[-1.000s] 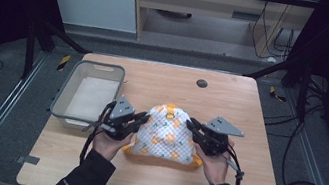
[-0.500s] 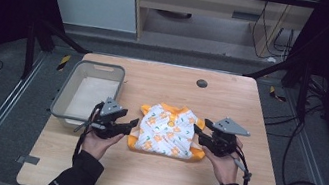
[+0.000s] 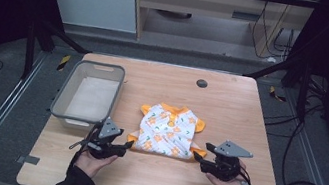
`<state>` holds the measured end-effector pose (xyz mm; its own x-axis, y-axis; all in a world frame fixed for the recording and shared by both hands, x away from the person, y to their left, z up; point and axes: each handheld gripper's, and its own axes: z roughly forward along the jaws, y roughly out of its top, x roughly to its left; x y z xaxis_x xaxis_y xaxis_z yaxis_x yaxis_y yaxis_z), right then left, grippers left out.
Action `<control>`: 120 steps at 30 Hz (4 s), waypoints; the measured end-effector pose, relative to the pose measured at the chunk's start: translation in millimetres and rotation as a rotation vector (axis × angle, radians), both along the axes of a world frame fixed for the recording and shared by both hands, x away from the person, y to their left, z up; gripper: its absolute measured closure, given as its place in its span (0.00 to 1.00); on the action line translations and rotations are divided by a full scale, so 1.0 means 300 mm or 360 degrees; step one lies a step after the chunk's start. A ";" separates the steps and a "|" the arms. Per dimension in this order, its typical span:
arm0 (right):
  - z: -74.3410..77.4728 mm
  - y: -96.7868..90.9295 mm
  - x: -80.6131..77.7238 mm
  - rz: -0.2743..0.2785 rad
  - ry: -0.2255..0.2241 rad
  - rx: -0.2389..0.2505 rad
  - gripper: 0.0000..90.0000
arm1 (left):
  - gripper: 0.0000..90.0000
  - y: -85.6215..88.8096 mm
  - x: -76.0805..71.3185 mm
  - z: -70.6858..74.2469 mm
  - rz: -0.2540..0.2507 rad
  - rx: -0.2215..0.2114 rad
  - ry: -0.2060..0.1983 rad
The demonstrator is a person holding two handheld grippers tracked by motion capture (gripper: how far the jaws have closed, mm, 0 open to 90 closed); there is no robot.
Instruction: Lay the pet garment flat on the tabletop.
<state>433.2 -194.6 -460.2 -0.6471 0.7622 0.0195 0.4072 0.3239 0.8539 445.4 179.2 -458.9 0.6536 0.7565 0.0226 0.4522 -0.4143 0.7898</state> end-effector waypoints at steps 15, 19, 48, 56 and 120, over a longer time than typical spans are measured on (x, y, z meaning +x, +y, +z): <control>-0.103 0.072 0.022 0.0134 0.0116 -0.0158 0.60 | 0.51 -0.055 0.013 -0.085 -0.0074 0.0119 0.0057; -0.120 0.096 0.036 0.0162 0.0140 -0.0230 0.68 | 0.64 -0.073 0.022 -0.100 -0.0098 0.0152 0.0082; 0.014 0.052 0.028 0.0084 0.0161 0.0085 0.89 | 0.87 -0.038 0.005 0.027 -0.0100 -0.0097 0.0167; -0.071 0.079 0.079 0.0000 0.0139 -0.0108 0.81 | 0.76 -0.060 0.051 -0.044 -0.0066 -0.0017 0.0174; -0.062 0.095 0.305 -0.0019 0.0176 -0.0040 0.95 | 0.91 -0.127 0.333 -0.072 0.0064 -0.0056 0.0228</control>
